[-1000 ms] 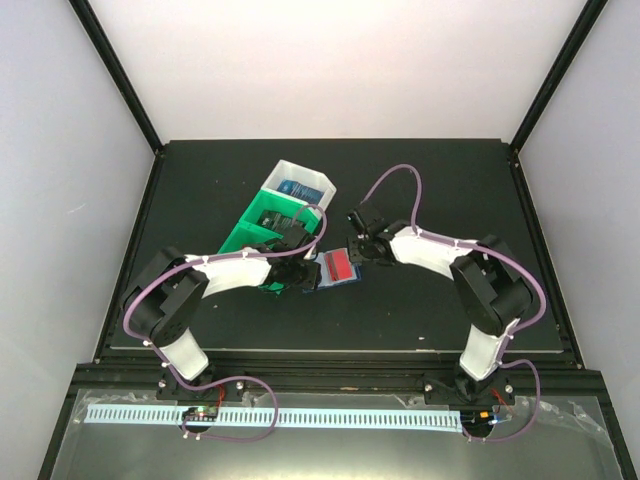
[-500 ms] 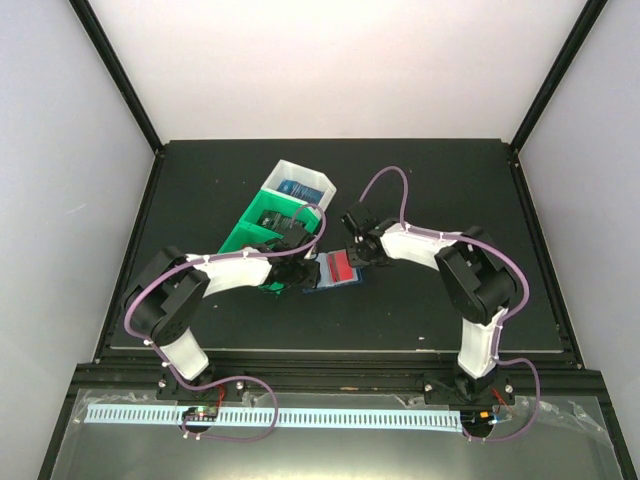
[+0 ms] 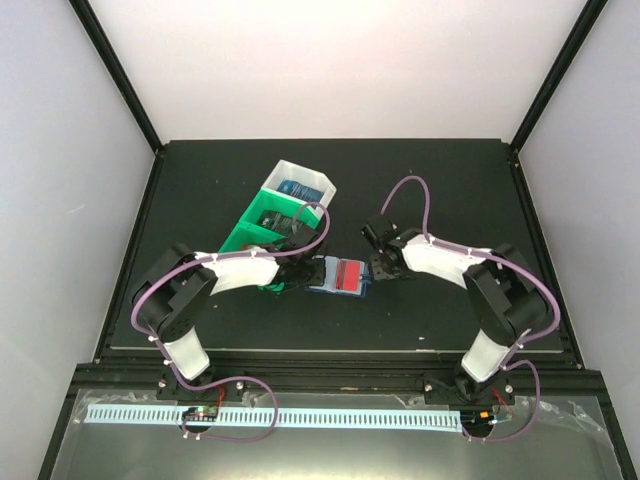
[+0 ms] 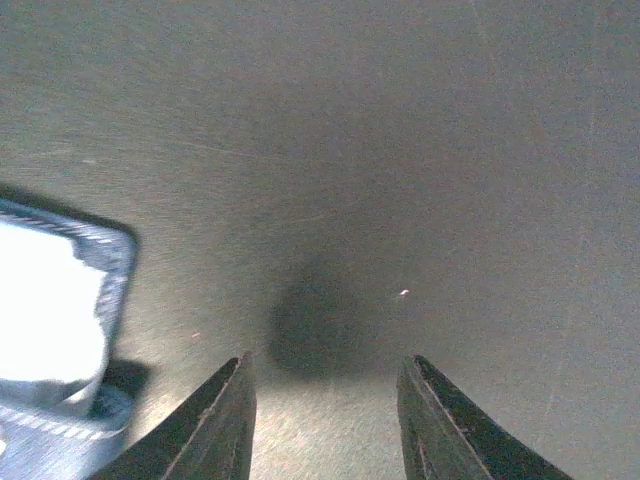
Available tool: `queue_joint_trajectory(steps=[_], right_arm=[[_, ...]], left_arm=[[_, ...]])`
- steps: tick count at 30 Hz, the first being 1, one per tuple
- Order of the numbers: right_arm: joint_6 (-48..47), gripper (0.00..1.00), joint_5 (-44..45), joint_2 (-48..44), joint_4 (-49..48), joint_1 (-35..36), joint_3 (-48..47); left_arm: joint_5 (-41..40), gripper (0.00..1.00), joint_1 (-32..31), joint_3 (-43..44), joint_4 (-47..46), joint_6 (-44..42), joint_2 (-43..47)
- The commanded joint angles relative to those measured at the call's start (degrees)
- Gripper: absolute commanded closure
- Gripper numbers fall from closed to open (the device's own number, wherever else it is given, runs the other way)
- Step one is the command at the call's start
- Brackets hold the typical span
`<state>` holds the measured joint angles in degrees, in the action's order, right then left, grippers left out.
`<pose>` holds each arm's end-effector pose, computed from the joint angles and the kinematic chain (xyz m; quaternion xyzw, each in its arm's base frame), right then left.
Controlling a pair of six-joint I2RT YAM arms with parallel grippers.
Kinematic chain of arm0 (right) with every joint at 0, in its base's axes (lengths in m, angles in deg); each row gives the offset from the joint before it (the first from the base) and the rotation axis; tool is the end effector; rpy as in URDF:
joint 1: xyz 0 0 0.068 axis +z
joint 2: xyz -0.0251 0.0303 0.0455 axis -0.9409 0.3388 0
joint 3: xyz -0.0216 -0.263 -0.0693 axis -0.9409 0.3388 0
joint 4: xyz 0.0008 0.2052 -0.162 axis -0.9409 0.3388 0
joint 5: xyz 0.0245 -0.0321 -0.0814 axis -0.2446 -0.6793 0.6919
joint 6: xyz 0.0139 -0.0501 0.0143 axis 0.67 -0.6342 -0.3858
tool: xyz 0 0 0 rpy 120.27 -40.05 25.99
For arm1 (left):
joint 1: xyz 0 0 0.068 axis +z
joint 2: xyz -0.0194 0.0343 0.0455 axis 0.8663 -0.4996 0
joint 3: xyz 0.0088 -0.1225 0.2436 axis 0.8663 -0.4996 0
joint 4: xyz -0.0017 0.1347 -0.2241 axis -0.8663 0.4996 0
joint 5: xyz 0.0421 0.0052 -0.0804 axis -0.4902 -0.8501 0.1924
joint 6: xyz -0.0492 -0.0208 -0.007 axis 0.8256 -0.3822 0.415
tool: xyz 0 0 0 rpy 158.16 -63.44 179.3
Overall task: Put the credit cards into the card holder
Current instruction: Adjust the card holder at the center of the board.
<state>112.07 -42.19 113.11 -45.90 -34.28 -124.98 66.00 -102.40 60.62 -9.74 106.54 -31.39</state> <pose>0.2525 0.1711 0.1513 -0.0782 0.9805 -0.0545 0.1719 0.2374 -0.2174 0.1386 0.0283 0.9701 -0.1641 0.1766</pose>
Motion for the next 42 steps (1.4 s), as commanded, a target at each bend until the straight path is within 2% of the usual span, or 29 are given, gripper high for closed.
queue_joint_trajectory(steps=[1,3,4,13,16,21,27,33,36,39,42], right_arm=[[-3.4,0.58,-8.4,-5.5,-3.1,0.1,1.3],[-5.5,0.58,-15.8,-6.2,-5.0,0.1,2.0],[-6.0,0.58,-16.8,-6.1,-5.1,0.4,2.1],[-8.3,0.57,-15.9,-0.2,-4.0,3.4,1.4],[-7.5,0.57,-11.9,0.7,-4.2,4.0,1.0],[-3.2,0.57,-0.1,1.6,-6.3,4.1,1.3],[6.8,0.58,12.5,1.1,-7.5,4.0,1.7],[12.2,0.58,18.0,-1.3,-4.2,3.9,0.4],[9.8,0.58,12.6,-5.9,-6.4,3.9,1.6],[5.5,0.59,-1.6,-11.0,-11.5,3.9,4.2],[6.7,0.65,-11.2,-12.5,-12.4,3.8,4.8]], left_arm=[[0.6,0.63,-1.0,-3.3,6.9,0.9,-5.0],[0.7,0.63,-1.1,-3.1,6.9,0.4,-4.3],[0.7,0.63,-1.1,-3.0,7.0,0.2,-4.2],[-0.1,0.63,-1.2,-2.8,8.3,-0.4,-4.4],[-0.8,0.63,-1.2,-2.9,9.0,-0.7,-4.5],[-1.8,0.63,-1.2,-2.7,10.3,-2.1,-4.7],[-2.3,0.64,-1.2,-3.5,10.7,-4.0,-5.1],[-0.2,0.64,-1.2,-4.2,9.4,-4.8,-4.4],[2.5,0.64,-1.2,-4.1,7.7,-5.4,-2.9],[4.8,0.64,-1.2,-3.5,6.4,-6.1,-1.3],[5.1,0.64,-1.3,-2.5,6.9,-6.3,-0.3]])
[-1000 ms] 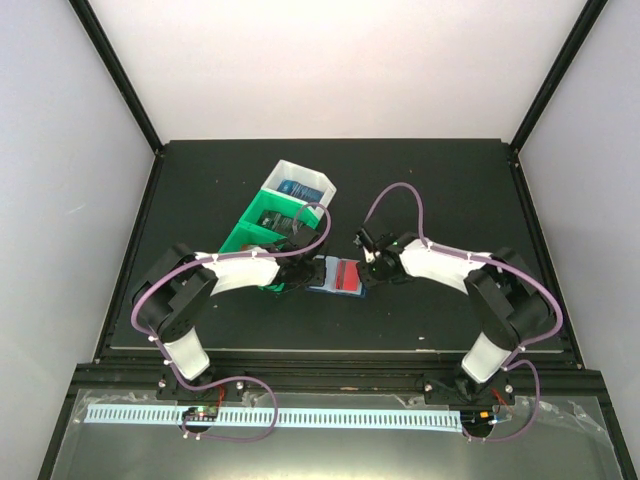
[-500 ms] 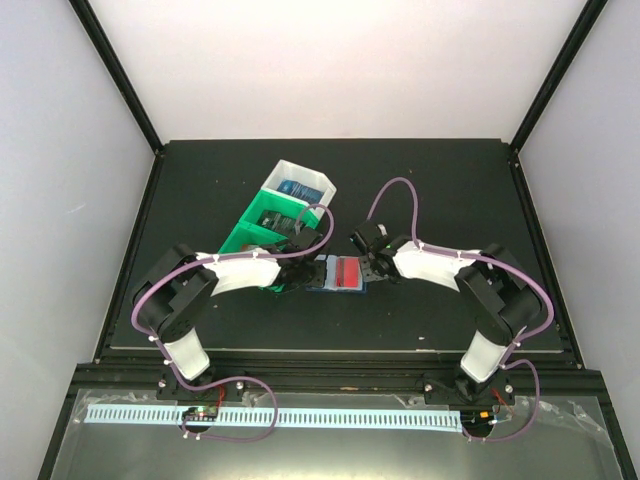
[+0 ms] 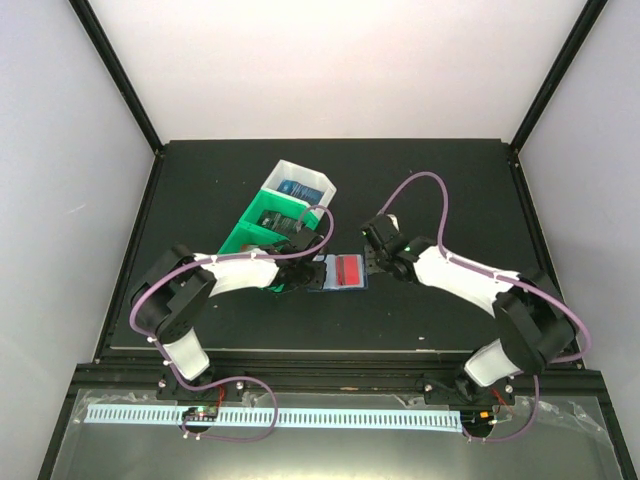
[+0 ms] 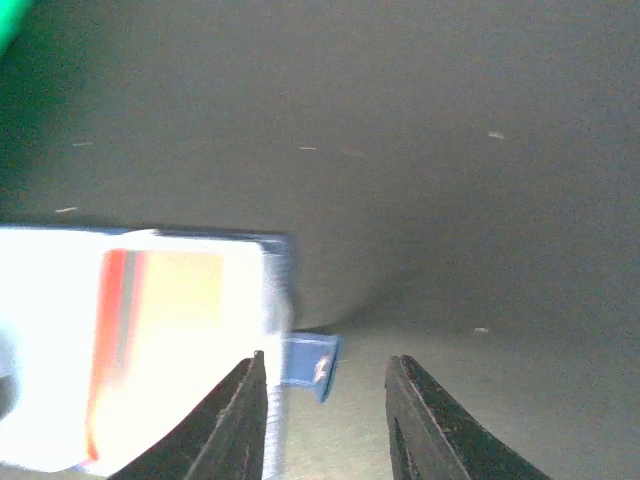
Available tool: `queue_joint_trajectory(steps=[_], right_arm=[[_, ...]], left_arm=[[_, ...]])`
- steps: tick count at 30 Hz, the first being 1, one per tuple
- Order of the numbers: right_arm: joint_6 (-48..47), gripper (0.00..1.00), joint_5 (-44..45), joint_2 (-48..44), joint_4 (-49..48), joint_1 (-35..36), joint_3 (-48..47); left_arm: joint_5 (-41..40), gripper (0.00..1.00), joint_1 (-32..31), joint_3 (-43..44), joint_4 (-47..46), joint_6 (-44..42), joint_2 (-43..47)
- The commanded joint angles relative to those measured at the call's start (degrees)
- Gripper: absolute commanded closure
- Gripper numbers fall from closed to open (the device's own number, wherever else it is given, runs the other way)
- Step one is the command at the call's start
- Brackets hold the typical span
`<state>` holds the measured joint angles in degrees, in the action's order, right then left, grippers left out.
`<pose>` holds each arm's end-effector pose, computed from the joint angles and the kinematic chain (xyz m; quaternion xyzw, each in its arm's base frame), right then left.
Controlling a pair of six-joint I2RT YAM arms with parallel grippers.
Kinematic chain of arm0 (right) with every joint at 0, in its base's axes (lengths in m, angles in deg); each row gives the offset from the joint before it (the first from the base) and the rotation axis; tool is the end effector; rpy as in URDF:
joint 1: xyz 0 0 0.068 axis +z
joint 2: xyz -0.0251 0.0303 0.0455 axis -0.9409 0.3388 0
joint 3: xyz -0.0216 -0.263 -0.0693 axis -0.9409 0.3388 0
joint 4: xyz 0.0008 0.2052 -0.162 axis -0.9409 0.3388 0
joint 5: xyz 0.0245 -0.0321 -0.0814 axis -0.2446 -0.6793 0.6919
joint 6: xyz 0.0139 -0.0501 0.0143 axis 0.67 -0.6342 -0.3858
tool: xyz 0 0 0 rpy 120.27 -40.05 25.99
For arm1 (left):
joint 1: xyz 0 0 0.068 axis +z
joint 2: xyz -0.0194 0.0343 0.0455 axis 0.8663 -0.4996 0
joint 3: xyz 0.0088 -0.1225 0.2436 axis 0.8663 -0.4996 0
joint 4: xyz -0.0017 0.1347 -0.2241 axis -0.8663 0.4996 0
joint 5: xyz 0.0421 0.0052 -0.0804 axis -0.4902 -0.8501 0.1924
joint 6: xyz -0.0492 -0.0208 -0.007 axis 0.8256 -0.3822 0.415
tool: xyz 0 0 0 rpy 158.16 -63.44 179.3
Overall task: Put the credit cards into the card holder
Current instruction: Adjust the card holder at the center of the board, then turn over the card slot in the card holder.
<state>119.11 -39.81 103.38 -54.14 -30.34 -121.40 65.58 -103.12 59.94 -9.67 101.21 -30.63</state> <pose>0.2348 0.1817 0.1883 -0.0282 0.9580 0.0198 0.2846 0.2324 -0.2180 0.1394 0.0785 0.9673 -0.1541 0.1854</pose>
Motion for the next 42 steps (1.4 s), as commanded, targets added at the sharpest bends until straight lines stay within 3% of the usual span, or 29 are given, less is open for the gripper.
queue_joint_trajectory(steps=[1,4,7,12,26,36,42], right_arm=[[0.0,0.67,-15.8,-2.8,-4.6,-0.1,1.3],[0.6,0.74,-21.6,-2.1,-6.9,-0.2,1.9],[1.9,0.75,-24.5,0.7,-7.5,-0.3,1.5],[3.8,0.64,-22.7,4.7,-7.2,-0.4,0.8],[3.1,0.63,-24.8,9.0,-9.5,-2.4,1.0],[3.1,0.64,-28.0,10.9,-10.2,-2.7,1.0],[3.7,0.71,-34.2,9.6,-12.1,-3.6,1.8]], left_arm=[[5.5,0.64,-0.6,-1.5,7.0,-1.0,-0.8],[5.4,0.65,-0.6,-1.2,7.4,-1.0,0.2],[5.5,0.66,-0.6,-0.8,7.7,-1.1,1.3],[4.8,0.66,-0.6,1.0,9.1,-1.3,2.6],[9.3,0.69,-0.6,5.0,7.5,-0.5,4.0],[10.0,0.72,-0.9,5.9,4.0,0.5,-1.3],[5.1,0.74,-1.5,8.2,8.5,1.2,-5.5]])
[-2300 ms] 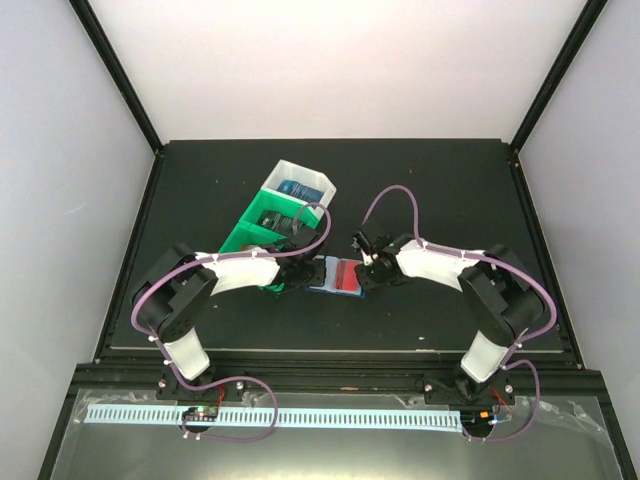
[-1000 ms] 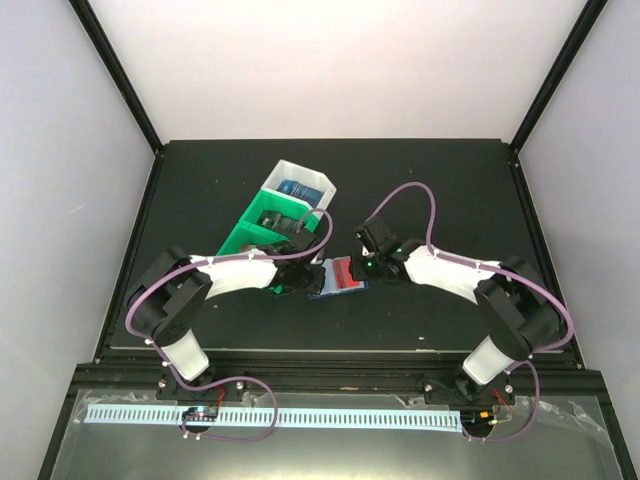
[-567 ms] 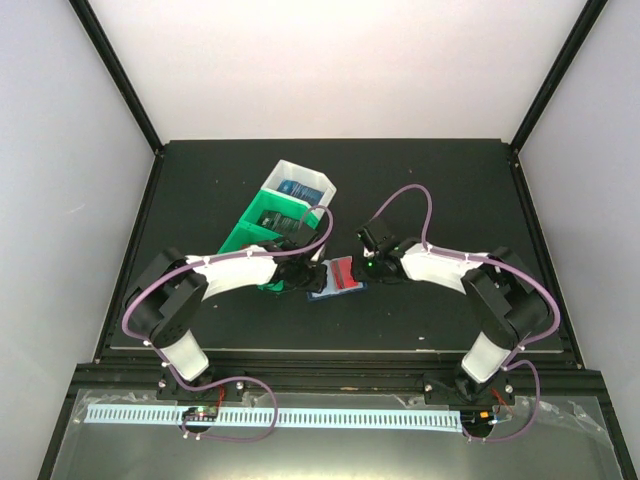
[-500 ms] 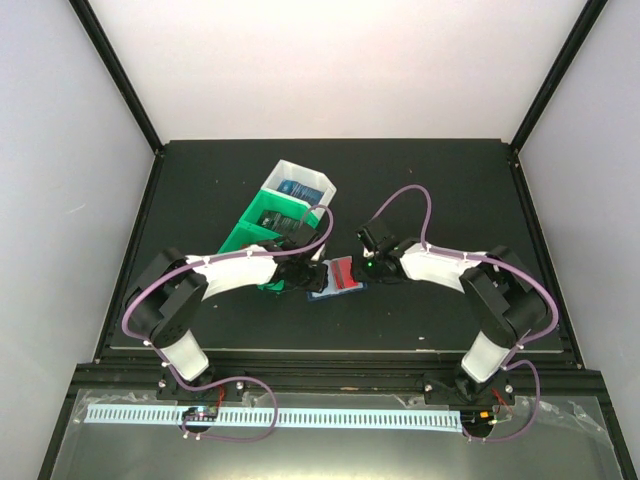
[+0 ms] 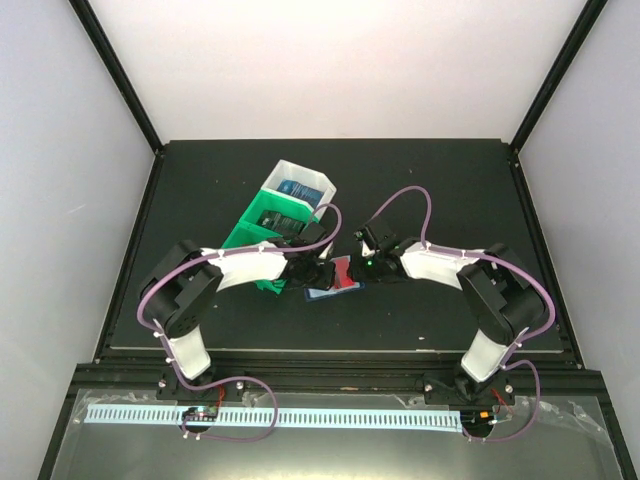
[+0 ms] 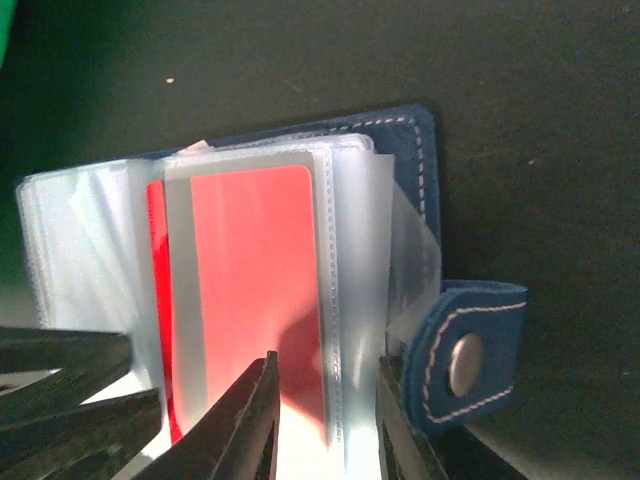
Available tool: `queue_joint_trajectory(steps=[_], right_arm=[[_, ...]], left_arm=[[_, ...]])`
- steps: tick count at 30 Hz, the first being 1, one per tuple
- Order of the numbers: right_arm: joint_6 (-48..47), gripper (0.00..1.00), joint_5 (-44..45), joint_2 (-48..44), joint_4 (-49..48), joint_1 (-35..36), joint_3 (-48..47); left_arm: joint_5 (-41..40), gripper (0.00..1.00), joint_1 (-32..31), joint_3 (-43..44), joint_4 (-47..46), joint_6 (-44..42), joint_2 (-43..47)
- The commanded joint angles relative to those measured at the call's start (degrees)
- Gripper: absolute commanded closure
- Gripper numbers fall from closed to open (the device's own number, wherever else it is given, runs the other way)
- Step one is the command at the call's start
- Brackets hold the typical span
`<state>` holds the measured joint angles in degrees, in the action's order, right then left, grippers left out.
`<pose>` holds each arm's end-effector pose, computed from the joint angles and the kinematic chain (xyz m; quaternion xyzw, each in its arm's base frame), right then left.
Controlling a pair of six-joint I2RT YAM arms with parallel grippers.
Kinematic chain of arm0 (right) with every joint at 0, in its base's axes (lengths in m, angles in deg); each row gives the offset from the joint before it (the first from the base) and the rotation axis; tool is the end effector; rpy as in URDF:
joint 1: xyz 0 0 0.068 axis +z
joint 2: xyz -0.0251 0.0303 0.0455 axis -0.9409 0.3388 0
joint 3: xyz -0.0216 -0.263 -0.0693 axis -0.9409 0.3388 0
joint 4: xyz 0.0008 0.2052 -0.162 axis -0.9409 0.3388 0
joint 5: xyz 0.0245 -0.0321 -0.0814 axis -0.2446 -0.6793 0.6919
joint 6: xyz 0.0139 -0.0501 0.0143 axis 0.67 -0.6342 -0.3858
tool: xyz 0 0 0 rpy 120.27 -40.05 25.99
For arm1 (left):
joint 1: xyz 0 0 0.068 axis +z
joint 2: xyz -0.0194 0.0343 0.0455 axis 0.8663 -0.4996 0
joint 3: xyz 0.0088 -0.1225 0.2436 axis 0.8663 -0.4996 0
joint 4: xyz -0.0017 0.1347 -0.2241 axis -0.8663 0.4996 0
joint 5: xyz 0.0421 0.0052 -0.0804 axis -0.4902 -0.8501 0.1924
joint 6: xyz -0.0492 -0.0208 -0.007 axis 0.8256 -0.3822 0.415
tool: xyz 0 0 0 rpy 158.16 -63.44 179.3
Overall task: Put the credit cards into the card holder
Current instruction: Turn over the card slot in the card holder.
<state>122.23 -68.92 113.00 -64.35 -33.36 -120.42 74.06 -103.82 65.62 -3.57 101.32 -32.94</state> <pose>0.2515 0.1970 0.1433 -0.0388 0.9652 0.2180 0.1392 0.2358 -0.2339 0.1484 0.0996 0.9680 -0.1966 0.1204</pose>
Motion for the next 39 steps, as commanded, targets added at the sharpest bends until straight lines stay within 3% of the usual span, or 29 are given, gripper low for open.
queue_joint_trajectory(steps=[1,17,27,39], right_arm=[[0.5,0.71,-5.9,-0.2,-2.1,-0.8,0.9],[2.3,0.71,-17.4,-0.7,-7.3,-1.8,2.6],[5.0,0.61,-23.7,1.3,-13.2,-2.1,4.4],[4.5,0.58,-26.1,0.6,-15.6,-2.1,3.9]], left_arm=[[-4.1,0.75,-0.9,2.7,2.9,1.2,-3.6],[-7.4,0.76,-1.5,2.0,5.0,1.2,-3.3],[-6.5,0.76,-1.5,0.0,3.2,1.8,-1.8],[-9.9,0.74,-1.4,-1.8,5.0,5.2,7.0]])
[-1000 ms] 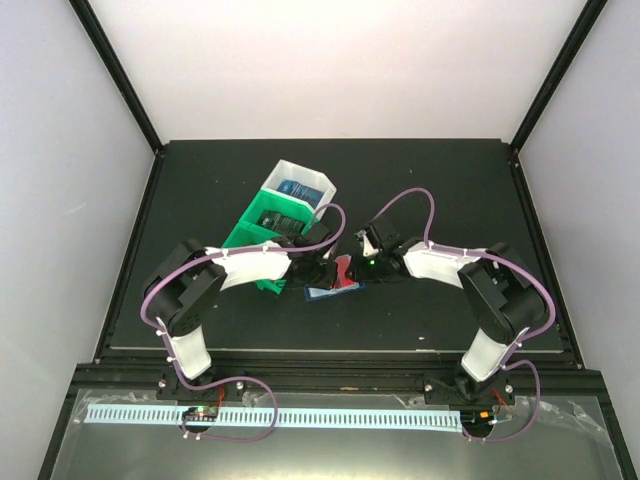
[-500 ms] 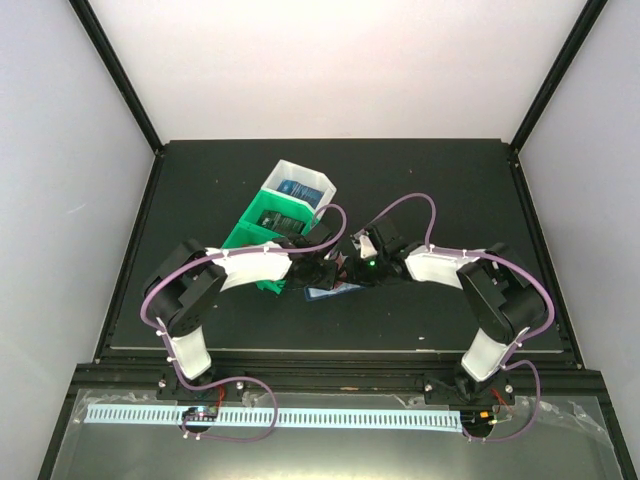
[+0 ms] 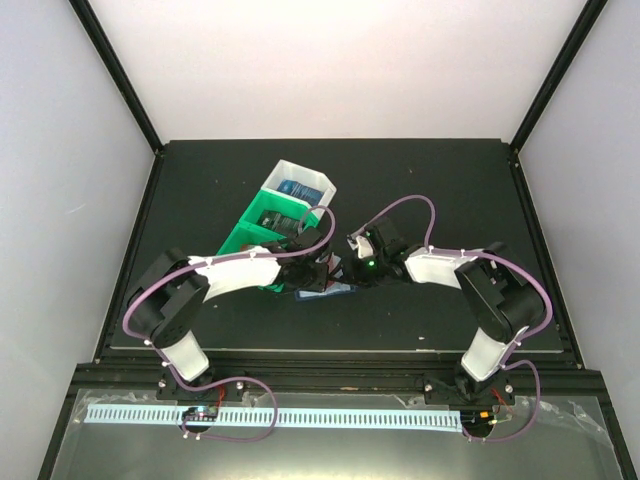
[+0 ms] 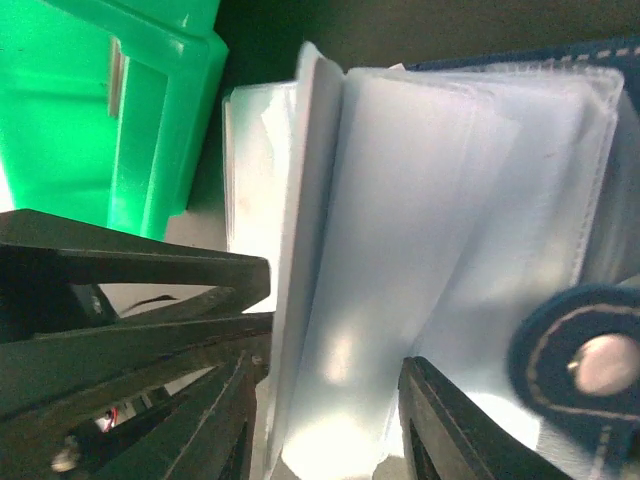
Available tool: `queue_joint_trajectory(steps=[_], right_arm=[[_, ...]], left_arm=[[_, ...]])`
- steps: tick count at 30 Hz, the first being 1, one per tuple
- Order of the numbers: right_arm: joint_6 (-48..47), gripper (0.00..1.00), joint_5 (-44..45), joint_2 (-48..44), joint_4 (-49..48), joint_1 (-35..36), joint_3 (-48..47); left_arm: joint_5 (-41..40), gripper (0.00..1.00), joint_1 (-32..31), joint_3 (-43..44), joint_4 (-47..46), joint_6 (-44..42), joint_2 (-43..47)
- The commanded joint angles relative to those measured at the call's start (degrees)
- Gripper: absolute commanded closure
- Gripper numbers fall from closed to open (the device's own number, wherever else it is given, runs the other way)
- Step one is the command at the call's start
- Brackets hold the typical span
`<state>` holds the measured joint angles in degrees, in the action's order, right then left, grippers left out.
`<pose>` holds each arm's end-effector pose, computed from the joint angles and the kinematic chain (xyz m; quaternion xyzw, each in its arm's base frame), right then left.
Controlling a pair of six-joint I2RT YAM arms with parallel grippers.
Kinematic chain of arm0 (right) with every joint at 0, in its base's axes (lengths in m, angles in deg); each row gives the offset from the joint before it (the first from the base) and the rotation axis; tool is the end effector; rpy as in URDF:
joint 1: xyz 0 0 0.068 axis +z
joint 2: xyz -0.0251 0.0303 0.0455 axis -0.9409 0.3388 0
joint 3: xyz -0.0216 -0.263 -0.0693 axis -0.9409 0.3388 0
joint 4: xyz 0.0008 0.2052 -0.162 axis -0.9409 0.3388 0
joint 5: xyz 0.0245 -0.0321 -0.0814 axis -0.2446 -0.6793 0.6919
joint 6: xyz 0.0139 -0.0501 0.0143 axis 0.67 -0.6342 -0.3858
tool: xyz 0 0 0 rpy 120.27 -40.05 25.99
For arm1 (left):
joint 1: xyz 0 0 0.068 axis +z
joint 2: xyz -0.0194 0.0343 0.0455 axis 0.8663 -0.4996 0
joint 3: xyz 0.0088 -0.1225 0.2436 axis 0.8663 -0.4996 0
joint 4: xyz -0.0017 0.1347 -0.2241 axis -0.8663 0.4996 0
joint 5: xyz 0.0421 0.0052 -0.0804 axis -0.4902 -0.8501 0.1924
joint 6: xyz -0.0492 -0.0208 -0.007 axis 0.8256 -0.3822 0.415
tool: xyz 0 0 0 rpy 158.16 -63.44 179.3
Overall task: Put the credit cards into the card holder
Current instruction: Turn over the card slot in the card holder.
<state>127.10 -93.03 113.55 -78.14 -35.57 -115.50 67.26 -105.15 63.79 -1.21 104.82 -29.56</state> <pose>0.2500 0.1976 0.1365 -0.0527 0.9088 0.4092 0.0617 0.2239 -0.2269 0.1557 0.0686 0.9749 -0.1539 0.1455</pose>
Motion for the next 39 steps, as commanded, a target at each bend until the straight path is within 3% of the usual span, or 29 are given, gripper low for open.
queue_joint_trajectory(steps=[1,17,33,39], right_arm=[[-0.6,0.58,-2.2,0.3,-1.8,0.1,-1.2],[-1.4,0.57,-5.0,3.6,-3.8,0.5,-3.8],[-2.6,0.52,-7.5,5.4,-4.2,3.8,-7.6],[-2.8,0.51,-8.5,5.9,-4.4,4.2,-8.8]], left_arm=[[-3.4,0.74,-0.1,-0.1,2.8,1.9,3.9],[-6.6,0.74,0.2,-1.7,4.0,3.3,3.6],[-20.6,0.74,1.2,-5.6,9.6,8.7,21.1],[-22.0,0.72,2.7,-6.8,9.5,8.0,26.2]])
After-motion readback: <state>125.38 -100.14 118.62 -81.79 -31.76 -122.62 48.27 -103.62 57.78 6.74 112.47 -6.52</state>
